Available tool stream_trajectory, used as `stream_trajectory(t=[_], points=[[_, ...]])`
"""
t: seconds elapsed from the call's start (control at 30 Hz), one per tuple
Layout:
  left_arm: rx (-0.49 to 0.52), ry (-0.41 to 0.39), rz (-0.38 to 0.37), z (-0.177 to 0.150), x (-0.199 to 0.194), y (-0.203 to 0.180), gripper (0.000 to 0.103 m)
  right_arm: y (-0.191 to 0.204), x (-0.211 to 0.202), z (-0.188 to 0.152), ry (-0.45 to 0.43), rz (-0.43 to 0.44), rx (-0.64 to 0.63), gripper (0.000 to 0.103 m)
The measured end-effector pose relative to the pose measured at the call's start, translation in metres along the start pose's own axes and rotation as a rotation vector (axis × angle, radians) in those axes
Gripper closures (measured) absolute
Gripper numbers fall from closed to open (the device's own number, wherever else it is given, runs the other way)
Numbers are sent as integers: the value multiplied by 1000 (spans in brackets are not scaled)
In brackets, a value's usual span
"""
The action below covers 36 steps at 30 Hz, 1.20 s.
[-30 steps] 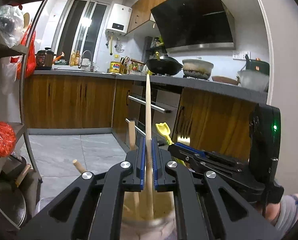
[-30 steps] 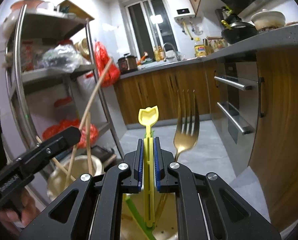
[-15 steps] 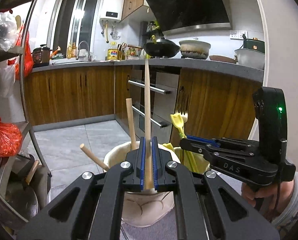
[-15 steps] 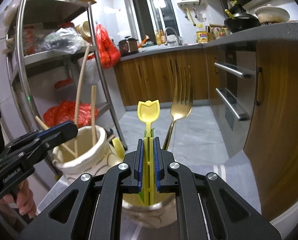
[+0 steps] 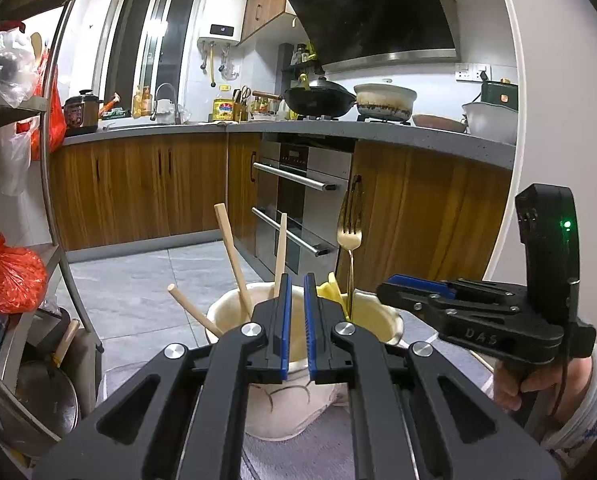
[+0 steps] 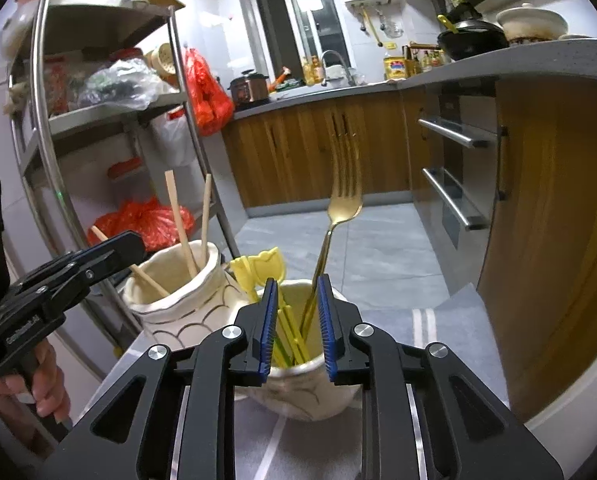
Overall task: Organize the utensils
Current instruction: 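Open both tools and withdraw them from the ceramic holder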
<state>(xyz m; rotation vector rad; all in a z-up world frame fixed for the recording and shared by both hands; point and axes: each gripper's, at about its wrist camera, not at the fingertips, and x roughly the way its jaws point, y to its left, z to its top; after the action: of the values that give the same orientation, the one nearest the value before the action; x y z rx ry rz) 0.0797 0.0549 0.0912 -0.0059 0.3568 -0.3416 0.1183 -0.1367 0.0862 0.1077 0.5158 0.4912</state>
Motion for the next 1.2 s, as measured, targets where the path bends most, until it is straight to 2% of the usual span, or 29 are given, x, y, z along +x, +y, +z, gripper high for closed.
stream_trajectory(t=[0.27, 0.37, 0.43, 0.47, 0.5, 0.53, 0.57, 0.6, 0.7, 0.77, 0.9, 1.03, 1.2], points=[[11, 8, 7, 2, -15, -7, 97, -2, -29, -2, 34, -22, 0, 81], [6, 20, 14, 2, -21, -8, 94, -6, -41, -4, 29, -31, 9, 71], [2, 31, 22, 1, -25, -8, 89, -9, -50, -4, 21, -40, 11, 65], [3, 33, 24, 0, -27, -9, 82, -11, -57, -4, 15, -52, 12, 55], [5, 33, 29, 0, -30, -9, 73, -13, -62, -3, 9, -63, 14, 36], [7, 30, 33, -1, -33, -10, 66, -14, -67, -2, 1, -70, 17, 27], [7, 23, 40, -1, -36, -10, 51, -15, -71, -1, -6, -72, 18, 18], [4, 16, 46, -1, -38, -11, 37, -16, -75, 0, -13, -77, 16, 16], [-22, -6, 51, -2, -48, -10, 13, -18, -87, 0, -30, -125, -2, 7], [-45, -5, 43, -4, -52, -10, 6, -22, -94, -1, -35, -157, -12, 5], [-45, 22, 46, -13, -56, -12, 6, -32, -101, -9, -12, -227, -21, 5], [-18, 66, 57, -30, -59, -16, 6, -42, -99, -27, 53, -263, -23, 5], [6, 171, 43, -60, -54, -20, 6, -45, -95, -55, 148, -300, -78, 5]])
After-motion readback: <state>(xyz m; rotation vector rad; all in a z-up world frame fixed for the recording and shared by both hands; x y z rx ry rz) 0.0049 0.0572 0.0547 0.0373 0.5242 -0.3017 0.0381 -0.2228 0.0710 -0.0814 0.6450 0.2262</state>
